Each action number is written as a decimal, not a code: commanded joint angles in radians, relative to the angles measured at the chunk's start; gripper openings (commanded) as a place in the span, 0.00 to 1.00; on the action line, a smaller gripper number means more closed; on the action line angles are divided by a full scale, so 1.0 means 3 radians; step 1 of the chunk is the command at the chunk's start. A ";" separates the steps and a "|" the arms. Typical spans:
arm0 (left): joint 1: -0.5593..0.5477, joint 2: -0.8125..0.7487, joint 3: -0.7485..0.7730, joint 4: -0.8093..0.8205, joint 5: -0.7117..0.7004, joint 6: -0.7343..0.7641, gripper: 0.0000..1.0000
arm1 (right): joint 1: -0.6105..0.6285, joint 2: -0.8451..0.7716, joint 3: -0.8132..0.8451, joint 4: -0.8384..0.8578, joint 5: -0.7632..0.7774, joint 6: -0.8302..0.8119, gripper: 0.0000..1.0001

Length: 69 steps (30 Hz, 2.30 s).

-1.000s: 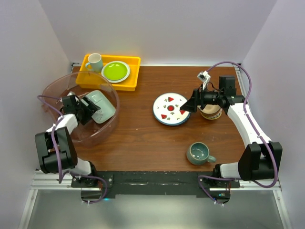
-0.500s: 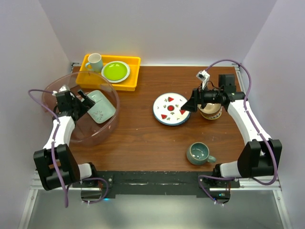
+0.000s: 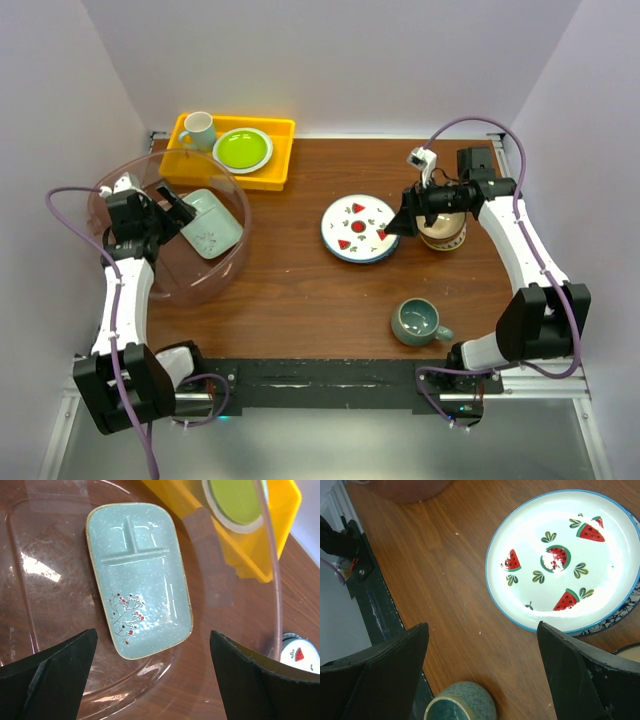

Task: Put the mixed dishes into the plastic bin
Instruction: Place the plate in the plastic bin, then pick up the plate at the center of the board.

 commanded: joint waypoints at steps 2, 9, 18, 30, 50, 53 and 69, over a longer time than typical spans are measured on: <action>0.0030 -0.0173 0.0219 -0.0043 0.0219 0.0002 1.00 | 0.0039 0.0047 0.0207 -0.0243 0.0129 -0.0311 0.94; 0.0030 -0.0280 0.0327 -0.0095 0.0520 -0.0008 1.00 | 0.0110 0.0138 0.0340 -0.0371 0.0256 -0.0398 0.94; 0.0010 -0.0331 0.0490 -0.0171 0.0766 -0.0008 1.00 | 0.0223 0.0246 0.0478 -0.0402 0.0400 -0.0368 0.94; -0.0159 -0.0362 0.0583 -0.0125 0.0976 -0.0054 1.00 | 0.0356 0.0353 0.0596 -0.0443 0.0594 -0.0342 0.94; -0.0629 -0.0429 0.0859 0.0008 0.0935 -0.0171 1.00 | 0.0427 0.0440 0.0657 -0.0474 0.0701 -0.0358 0.94; -0.0645 -0.0449 0.0859 0.0038 0.0961 -0.0187 1.00 | 0.0433 0.0456 0.0657 -0.0474 0.0712 -0.0358 0.94; -0.0742 -0.0490 0.0910 0.0130 0.1073 -0.0258 1.00 | 0.0473 0.0522 0.0678 -0.0484 0.0798 -0.0373 0.95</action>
